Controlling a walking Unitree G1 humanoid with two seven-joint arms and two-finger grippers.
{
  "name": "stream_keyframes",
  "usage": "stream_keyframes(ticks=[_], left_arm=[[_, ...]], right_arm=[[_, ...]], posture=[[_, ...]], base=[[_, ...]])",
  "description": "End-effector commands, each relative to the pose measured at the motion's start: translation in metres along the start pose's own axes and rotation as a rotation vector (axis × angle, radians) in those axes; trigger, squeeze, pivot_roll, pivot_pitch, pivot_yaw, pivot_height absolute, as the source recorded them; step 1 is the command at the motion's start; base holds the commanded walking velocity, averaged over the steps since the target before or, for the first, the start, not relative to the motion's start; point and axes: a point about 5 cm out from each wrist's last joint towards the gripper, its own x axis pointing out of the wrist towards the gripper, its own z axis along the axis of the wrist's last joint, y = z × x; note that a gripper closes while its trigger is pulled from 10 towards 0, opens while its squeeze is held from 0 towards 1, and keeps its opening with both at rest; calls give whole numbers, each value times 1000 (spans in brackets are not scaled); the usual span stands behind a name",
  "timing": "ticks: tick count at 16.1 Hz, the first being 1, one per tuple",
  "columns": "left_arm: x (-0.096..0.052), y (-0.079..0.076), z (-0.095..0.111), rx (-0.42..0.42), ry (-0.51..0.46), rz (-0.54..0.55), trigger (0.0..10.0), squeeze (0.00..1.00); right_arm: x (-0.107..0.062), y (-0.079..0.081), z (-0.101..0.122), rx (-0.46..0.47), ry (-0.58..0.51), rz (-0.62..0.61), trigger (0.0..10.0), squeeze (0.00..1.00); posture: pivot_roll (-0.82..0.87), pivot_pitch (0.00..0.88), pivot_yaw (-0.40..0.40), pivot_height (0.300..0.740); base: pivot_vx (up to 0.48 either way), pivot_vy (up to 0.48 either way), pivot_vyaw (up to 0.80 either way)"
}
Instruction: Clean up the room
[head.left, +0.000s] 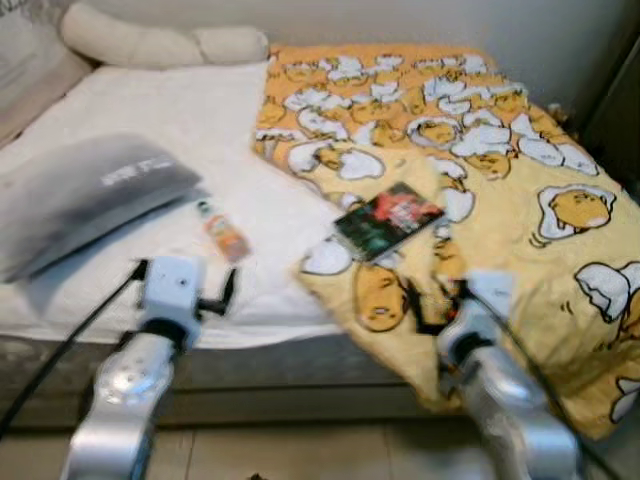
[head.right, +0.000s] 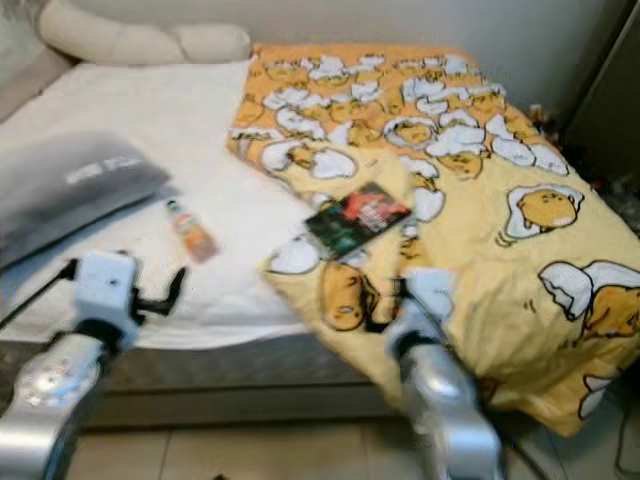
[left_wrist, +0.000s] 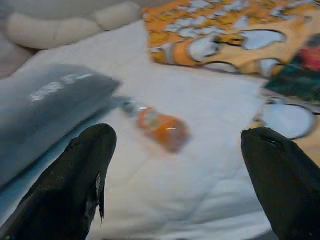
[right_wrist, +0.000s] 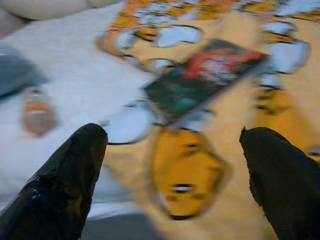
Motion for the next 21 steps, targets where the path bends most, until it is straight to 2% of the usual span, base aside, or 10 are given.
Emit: stream_keyframes(ticks=[1, 8, 11, 16, 21], left_arm=[[2, -4, 4, 3, -10, -20, 10000, 0], [2, -5, 4, -14, -17, -28, 10000, 0], [2, -6, 6, -52, -24, -27, 10000, 0], [2, -8, 5, -51, -26, -30, 10000, 0], [2, -8, 4, -69, -28, -15, 10000, 0]], right_arm=[[-2, -8, 6, -10, -27, -26, 10000, 0], [-3, -7, 7, -4, -33, -19, 10000, 0], [-3, -7, 8, -2, -35, -14, 10000, 0], [-3, -8, 11, -32, -38, 4, 10000, 0], [2, -9, 15, -55, -45, 18, 10000, 0]], posture=[[35, 0, 34, 740], [35, 0, 34, 740], [36, 0, 31, 740], [41, 0, 20, 740], [50, 0, 3, 740]], base=[[0, 442, 0], [0, 434, 0], [0, 0, 0], [0, 0, 0], [320, 0, 0]])
